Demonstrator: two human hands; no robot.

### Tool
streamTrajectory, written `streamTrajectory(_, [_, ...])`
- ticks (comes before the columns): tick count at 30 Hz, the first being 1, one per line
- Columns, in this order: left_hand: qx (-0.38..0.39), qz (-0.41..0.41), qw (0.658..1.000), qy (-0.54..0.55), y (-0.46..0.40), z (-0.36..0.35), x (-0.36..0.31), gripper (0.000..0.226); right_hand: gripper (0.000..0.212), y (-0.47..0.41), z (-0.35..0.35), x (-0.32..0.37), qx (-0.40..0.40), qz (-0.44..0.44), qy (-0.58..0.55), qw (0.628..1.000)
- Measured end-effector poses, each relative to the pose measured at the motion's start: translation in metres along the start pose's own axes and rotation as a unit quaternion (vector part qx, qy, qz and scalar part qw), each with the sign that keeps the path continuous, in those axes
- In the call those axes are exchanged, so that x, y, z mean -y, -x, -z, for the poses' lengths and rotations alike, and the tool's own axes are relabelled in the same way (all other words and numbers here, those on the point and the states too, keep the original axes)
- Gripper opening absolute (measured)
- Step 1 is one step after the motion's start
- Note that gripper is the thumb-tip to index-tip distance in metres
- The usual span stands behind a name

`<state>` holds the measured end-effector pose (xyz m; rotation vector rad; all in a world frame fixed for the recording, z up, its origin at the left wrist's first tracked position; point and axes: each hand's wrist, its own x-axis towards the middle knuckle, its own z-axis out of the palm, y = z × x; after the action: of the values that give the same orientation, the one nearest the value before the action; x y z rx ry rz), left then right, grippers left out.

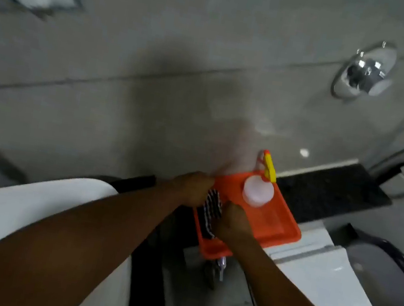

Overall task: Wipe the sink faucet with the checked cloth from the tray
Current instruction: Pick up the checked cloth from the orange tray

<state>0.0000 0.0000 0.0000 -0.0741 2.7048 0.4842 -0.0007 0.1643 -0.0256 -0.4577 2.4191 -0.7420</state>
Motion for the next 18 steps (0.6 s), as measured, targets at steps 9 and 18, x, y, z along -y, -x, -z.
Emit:
streamTrajectory(9, [0.107, 0.092, 0.986, -0.092, -0.088, -0.075, 0.001, 0.008, 0.072, -0.055, -0.048, -0.066, 0.005, -0.084, -0.003, 0.996])
streamTrajectory(18, [0.054, 0.155, 0.967, 0.197, -0.066, -0.024, 0.014, 0.012, 0.039, -0.069, 0.002, -0.052, 0.088, -0.075, -0.216, 0.969])
